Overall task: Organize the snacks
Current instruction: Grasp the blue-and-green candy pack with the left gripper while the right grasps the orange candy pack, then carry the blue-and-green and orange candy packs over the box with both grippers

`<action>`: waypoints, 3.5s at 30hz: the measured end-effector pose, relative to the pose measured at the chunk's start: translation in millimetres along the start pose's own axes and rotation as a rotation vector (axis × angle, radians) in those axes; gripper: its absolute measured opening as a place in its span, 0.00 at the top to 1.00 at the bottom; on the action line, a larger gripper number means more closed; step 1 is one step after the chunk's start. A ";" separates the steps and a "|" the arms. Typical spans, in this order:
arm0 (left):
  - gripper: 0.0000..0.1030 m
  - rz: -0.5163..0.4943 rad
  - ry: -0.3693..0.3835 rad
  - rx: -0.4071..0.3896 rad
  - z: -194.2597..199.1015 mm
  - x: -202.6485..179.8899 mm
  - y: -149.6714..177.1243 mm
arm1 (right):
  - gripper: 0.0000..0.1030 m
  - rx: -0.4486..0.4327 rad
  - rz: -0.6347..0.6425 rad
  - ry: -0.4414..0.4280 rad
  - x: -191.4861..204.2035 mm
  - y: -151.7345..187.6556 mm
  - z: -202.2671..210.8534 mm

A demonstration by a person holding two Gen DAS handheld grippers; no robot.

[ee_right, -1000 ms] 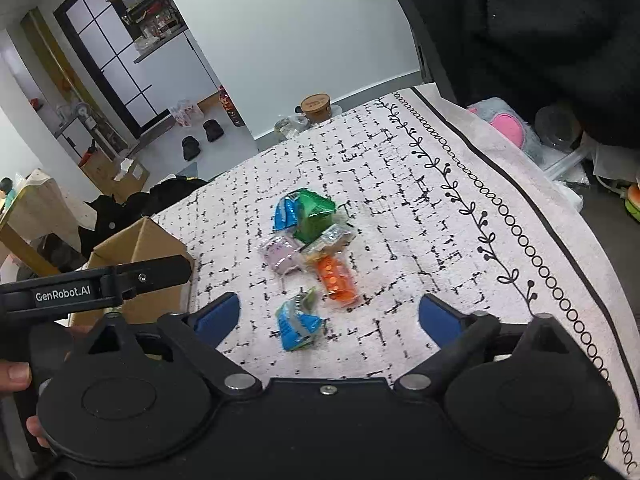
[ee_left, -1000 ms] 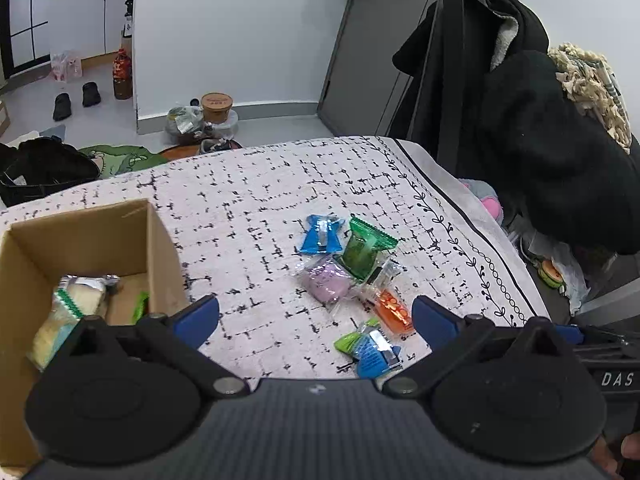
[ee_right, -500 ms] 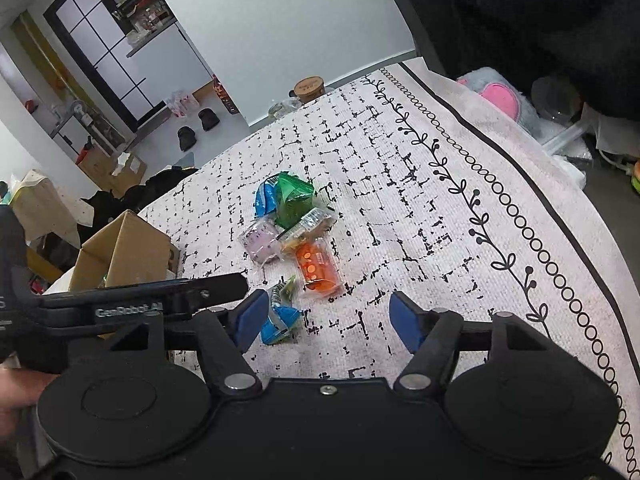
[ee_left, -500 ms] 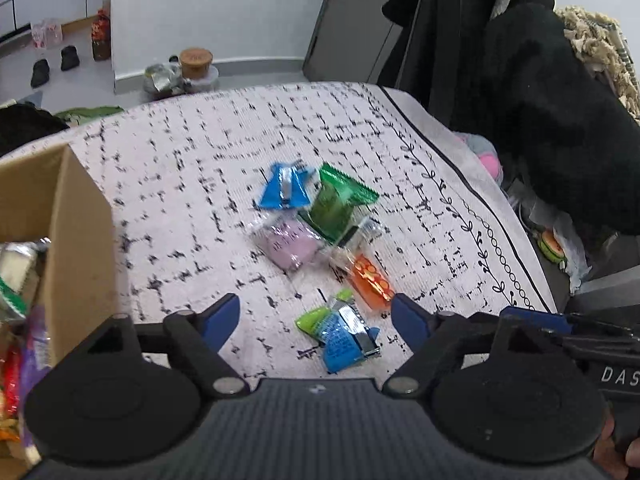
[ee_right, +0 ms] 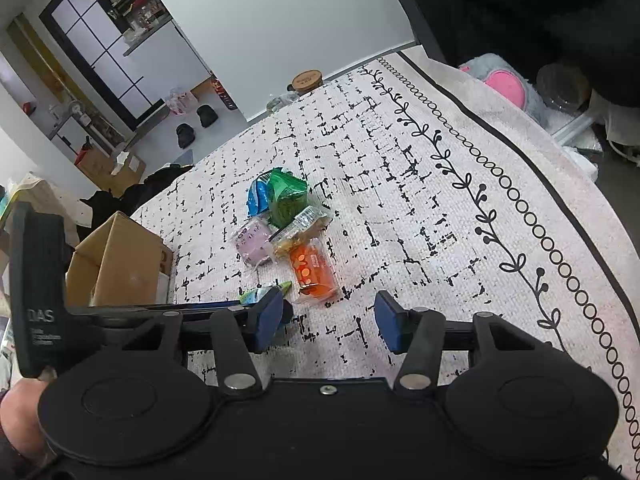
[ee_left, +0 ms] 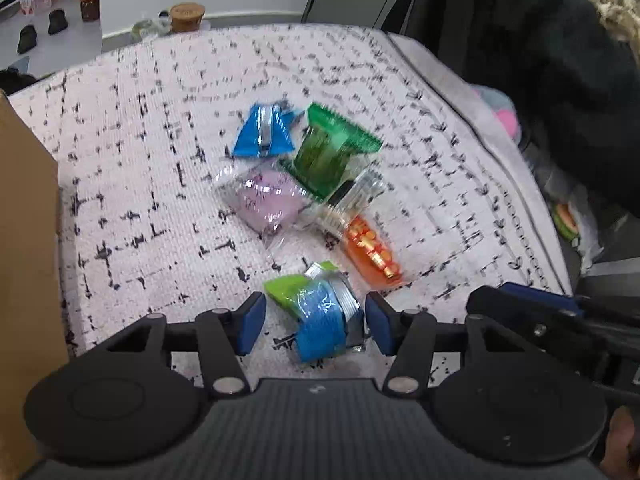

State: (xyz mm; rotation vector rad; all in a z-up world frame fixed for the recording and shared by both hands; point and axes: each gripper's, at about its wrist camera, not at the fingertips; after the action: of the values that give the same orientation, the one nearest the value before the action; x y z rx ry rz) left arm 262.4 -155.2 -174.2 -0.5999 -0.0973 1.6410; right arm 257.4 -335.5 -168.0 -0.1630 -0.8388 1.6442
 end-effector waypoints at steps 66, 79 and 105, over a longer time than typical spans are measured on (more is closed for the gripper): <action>0.67 0.019 -0.030 -0.313 132.8 60.7 5.2 | 0.88 -0.031 0.181 0.000 96.2 4.7 -13.1; 0.67 0.069 -0.046 -0.371 165.6 94.3 7.8 | 1.00 -0.061 0.221 -0.035 130.0 -0.5 -8.0; 0.64 0.196 -0.164 -0.295 171.2 172.6 33.0 | 0.84 0.124 0.217 0.016 138.9 33.0 -55.5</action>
State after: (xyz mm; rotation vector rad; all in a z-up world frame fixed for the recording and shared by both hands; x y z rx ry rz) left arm 151.6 49.4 -96.4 -0.7152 -0.4178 1.8812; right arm 223.4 -186.9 -181.6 -0.1848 -0.7235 1.8903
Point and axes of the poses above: each gripper's, at about its wrist camera, not at the fingertips, and z roughly against the way its jaws point, x to its left, y to its underside, and after that the axes turned 6 degrees about z, right-handed
